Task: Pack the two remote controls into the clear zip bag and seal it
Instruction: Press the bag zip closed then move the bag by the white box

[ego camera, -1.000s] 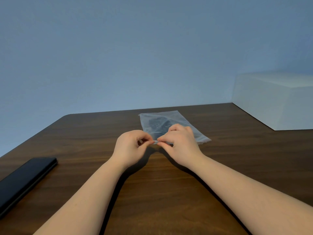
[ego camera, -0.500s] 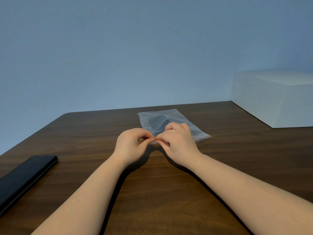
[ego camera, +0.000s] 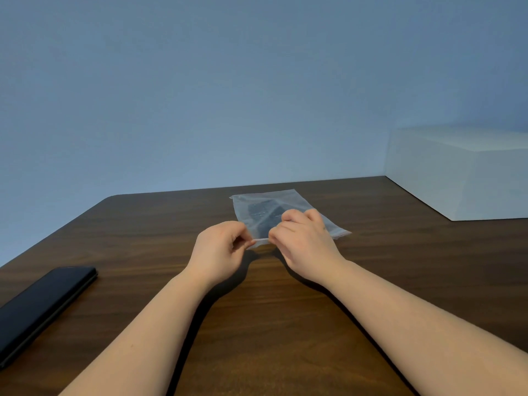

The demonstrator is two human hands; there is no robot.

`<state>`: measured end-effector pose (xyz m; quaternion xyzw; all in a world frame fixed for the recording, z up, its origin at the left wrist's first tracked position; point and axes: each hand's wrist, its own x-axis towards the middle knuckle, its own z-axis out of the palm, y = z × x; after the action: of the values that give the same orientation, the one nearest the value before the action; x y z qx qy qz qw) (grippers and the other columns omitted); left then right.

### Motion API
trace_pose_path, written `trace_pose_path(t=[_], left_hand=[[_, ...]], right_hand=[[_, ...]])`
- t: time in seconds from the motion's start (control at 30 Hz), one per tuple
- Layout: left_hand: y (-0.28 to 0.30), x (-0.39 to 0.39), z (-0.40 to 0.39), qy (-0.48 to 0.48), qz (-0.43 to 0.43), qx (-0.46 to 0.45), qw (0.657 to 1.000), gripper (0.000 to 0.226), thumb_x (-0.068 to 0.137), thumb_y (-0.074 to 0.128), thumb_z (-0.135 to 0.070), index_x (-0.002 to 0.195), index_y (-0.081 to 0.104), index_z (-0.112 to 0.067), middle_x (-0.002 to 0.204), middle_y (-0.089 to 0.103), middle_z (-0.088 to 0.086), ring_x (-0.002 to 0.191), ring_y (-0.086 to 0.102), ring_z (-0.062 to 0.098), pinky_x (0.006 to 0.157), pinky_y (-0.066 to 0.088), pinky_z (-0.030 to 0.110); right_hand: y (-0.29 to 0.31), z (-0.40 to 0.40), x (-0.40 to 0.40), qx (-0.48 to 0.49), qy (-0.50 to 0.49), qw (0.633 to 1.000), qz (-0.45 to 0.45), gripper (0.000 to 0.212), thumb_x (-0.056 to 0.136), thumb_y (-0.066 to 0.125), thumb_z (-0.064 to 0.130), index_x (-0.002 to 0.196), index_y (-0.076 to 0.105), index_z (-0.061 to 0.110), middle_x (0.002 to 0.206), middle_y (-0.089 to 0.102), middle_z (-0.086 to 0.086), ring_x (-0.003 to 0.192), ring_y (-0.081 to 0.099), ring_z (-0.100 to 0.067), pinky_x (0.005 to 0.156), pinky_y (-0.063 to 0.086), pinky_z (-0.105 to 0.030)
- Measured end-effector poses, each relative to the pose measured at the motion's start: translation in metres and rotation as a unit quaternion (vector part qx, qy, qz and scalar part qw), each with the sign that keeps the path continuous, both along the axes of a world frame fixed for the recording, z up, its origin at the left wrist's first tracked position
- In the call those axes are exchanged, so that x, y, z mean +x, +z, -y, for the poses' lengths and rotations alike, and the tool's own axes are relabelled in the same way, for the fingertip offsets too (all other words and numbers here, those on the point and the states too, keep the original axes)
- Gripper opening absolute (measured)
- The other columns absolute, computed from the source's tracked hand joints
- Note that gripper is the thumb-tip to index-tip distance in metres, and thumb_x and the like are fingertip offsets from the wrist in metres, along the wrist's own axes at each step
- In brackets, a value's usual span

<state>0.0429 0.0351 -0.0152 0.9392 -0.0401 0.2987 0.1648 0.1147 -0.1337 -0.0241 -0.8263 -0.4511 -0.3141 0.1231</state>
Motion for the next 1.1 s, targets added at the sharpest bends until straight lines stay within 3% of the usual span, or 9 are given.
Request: trace_pose_path(t=[0.2,0.43,0.6,0.73,0.9,1.03,1.1], left_hand=[[-0.001,-0.005,-0.009,0.014,-0.014,-0.017,1.000,0.008,0.085,0.064,-0.018,0.078,0.064,-0.015,0.073,0.060,-0.006,0.069,0.054,0.015,0.057,0.039,0.018],[-0.001,-0.007,-0.015,0.019,-0.023,-0.044,0.999,0.009,0.085,0.064,-0.019,0.078,0.064,-0.015,0.072,0.060,-0.006,0.068,0.055,0.014,0.059,0.041,0.023],[-0.002,-0.007,-0.020,0.022,-0.029,-0.058,0.998,0.009,0.084,0.064,-0.018,0.077,0.064,-0.014,0.073,0.062,-0.005,0.068,0.054,0.013,0.060,0.042,0.025],[-0.003,-0.006,-0.016,0.004,-0.060,-0.057,0.997,0.007,0.084,0.064,-0.019,0.079,0.065,-0.014,0.079,0.066,-0.002,0.075,0.057,0.015,0.065,0.046,0.025],[-0.004,-0.005,-0.019,0.006,-0.082,-0.052,0.995,0.008,0.084,0.065,-0.020,0.077,0.063,-0.019,0.077,0.064,-0.007,0.076,0.057,0.013,0.064,0.044,0.022],[-0.004,-0.006,-0.018,0.008,-0.097,-0.049,0.994,0.009,0.082,0.066,-0.022,0.074,0.063,-0.019,0.076,0.065,-0.007,0.076,0.059,0.015,0.070,0.049,0.031],[-0.003,-0.008,-0.020,0.000,-0.130,-0.069,0.989,0.011,0.080,0.070,-0.027,0.072,0.066,-0.021,0.075,0.067,-0.009,0.075,0.061,0.009,0.070,0.050,0.028]], right_hand=[[0.004,0.015,0.007,-0.022,-0.036,0.999,-0.017,0.010,0.088,0.060,0.018,0.087,0.069,0.020,0.092,0.073,0.004,0.108,0.055,-0.022,0.087,0.037,-0.041],[0.008,0.051,0.027,-0.022,-0.121,0.989,-0.086,0.021,0.095,0.045,0.024,0.090,0.066,0.023,0.098,0.068,0.008,0.112,0.046,-0.017,0.090,0.030,-0.038],[0.009,0.064,0.033,-0.022,-0.151,0.977,-0.146,0.020,0.094,0.046,0.023,0.078,0.058,0.026,0.086,0.061,0.006,0.099,0.049,-0.018,0.078,0.035,-0.034],[0.011,0.077,0.039,0.009,-0.175,0.959,-0.221,0.015,0.094,0.050,0.028,0.095,0.065,0.026,0.095,0.061,0.002,0.089,0.056,-0.017,0.073,0.046,-0.029],[0.010,0.082,0.043,0.030,-0.182,0.943,-0.278,0.015,0.093,0.053,0.022,0.103,0.065,0.019,0.101,0.067,0.000,0.090,0.059,-0.017,0.080,0.050,-0.031],[0.013,0.087,0.044,0.027,-0.197,0.932,-0.304,0.014,0.089,0.060,0.031,0.089,0.067,0.020,0.088,0.067,0.001,0.082,0.059,-0.017,0.075,0.050,-0.031],[0.014,0.094,0.046,0.032,-0.185,0.922,-0.339,0.005,0.087,0.063,0.025,0.088,0.067,0.022,0.087,0.066,0.004,0.085,0.060,-0.015,0.077,0.049,-0.029]])
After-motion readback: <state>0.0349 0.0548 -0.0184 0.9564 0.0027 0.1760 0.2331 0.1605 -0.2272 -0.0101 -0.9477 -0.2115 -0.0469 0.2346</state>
